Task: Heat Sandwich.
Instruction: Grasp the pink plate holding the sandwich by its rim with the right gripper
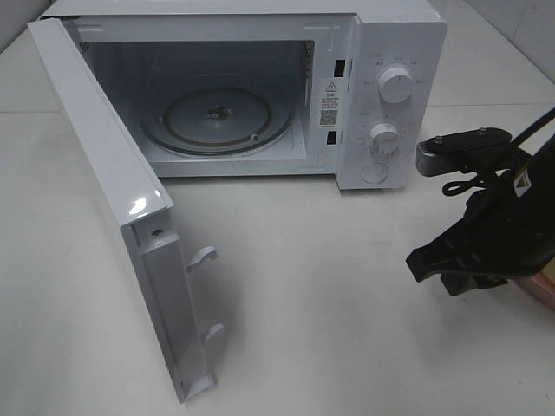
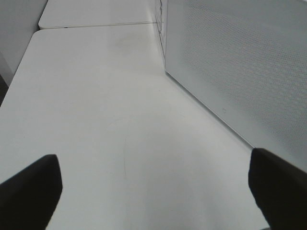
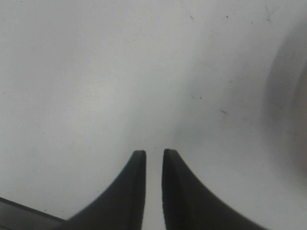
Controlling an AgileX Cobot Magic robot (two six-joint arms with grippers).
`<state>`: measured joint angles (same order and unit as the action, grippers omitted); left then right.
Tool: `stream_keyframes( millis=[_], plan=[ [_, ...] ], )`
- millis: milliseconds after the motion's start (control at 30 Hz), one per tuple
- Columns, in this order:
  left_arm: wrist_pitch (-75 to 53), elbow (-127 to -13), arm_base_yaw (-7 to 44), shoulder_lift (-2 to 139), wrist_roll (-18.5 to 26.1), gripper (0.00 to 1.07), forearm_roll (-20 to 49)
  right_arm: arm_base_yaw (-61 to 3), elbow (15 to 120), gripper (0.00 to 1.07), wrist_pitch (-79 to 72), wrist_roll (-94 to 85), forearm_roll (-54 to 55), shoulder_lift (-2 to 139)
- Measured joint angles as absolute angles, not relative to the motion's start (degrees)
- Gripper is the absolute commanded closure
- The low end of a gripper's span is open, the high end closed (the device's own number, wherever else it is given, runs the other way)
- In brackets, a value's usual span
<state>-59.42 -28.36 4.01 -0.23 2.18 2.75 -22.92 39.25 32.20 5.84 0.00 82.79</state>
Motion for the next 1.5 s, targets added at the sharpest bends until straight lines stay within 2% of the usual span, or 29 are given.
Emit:
stream_keyframes(
  millis=[67,133,200,300,333,367,400,533,600,833,1500],
  plan=[
    [-59.4,-28.4,4.0,-0.2,2.2,0.05,2.8,-22.6,39.8,0.85,33.6,5.8,-0.5,82.8],
    [-59.4,-28.4,4.0,-0.2,2.2,0.05,2.8,-20.9,41.8,0.74,37.2,5.8,-1.7,82.7],
    [-59.4,-28.4,4.0,-0.2,2.2,0.05,2.8,-20.1,42.3,0.7,38.2,5.8,-2.0,82.6],
    [-59.4,-28.4,4.0,-0.2,2.2,0.05,2.8,-17.6,43.7,0.5,40.9,5.8,-4.4,82.3],
    [-59.4,-28.4,4.0,-0.2,2.2,0.05,2.8,-17.6,43.7,0.5,40.9,5.8,-4.4,82.3],
    [-59.4,-28.4,4.0,-0.2,2.2,0.05,2.8,-16.6,44.1,0.44,41.9,5.8,-5.8,82.3],
    [-59.4,-28.4,4.0,-0.2,2.2,0.05,2.8,-16.0,44.3,0.32,42.2,5.8,-6.5,82.3],
    [-59.4,-28.4,4.0,-0.2,2.2,0.05,2.8,-14.1,44.6,0.17,42.3,5.8,-8.8,82.3],
    [-59.4,-28.4,4.0,-0.2,2.2,0.05,2.8,-13.1,44.6,0.15,42.3,5.8,-9.2,82.3],
    [-59.4,-28.4,4.0,-0.2,2.2,0.05,2.8,-10.5,44.7,0.17,42.3,5.7,-10.1,83.8],
    [-59.4,-28.4,4.0,-0.2,2.2,0.05,2.8,-9.2,50.1,0.2,38.3,7.8,-14.1,97.5]
  ],
)
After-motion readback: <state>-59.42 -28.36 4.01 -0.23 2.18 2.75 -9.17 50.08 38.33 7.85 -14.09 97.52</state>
